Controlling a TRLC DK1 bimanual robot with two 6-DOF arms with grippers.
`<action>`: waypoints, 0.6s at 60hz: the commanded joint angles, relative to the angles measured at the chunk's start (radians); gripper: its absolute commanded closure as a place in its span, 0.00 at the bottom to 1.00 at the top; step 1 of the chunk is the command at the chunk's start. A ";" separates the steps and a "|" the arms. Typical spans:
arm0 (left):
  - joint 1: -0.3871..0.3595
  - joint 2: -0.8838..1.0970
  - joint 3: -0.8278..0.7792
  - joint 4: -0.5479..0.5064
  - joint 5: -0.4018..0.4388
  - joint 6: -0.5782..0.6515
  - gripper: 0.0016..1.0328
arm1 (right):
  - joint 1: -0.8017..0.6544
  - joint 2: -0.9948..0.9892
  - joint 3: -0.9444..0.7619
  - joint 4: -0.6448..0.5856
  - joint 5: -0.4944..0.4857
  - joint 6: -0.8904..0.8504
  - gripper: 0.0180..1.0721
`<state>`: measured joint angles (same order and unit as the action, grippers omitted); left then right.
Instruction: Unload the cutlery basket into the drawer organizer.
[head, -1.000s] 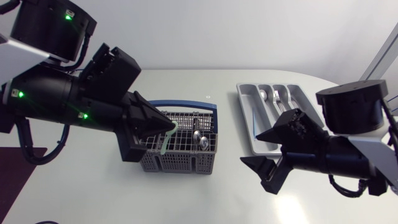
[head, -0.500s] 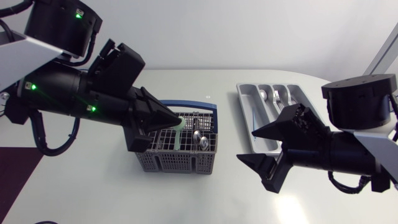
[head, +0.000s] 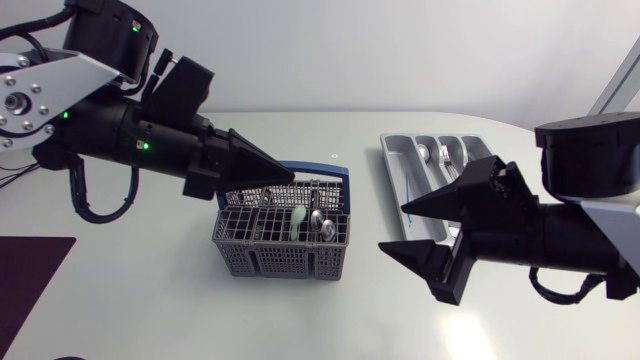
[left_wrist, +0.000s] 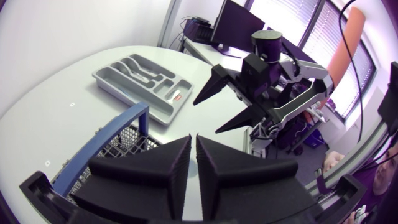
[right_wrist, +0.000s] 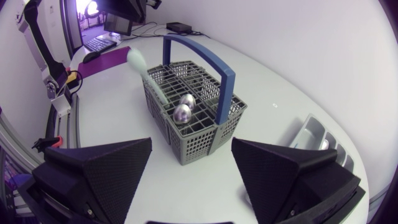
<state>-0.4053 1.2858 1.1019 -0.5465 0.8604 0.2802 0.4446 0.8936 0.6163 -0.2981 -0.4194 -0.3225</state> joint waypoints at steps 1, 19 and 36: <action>0.022 0.037 0.044 0.007 0.094 -0.035 0.90 | -0.015 -0.010 0.026 0.031 -0.032 -0.023 0.10; 0.010 0.070 0.058 -0.007 0.080 0.001 0.90 | -0.012 0.031 0.008 0.065 -0.044 -0.052 0.09; 0.029 -0.031 0.000 -0.073 -0.101 0.214 0.45 | -0.040 0.039 -0.012 0.051 -0.042 -0.095 0.09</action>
<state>-0.3973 1.2736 1.1236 -0.5953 0.7708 0.4057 0.4107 0.9169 0.6228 -0.2428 -0.4530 -0.3916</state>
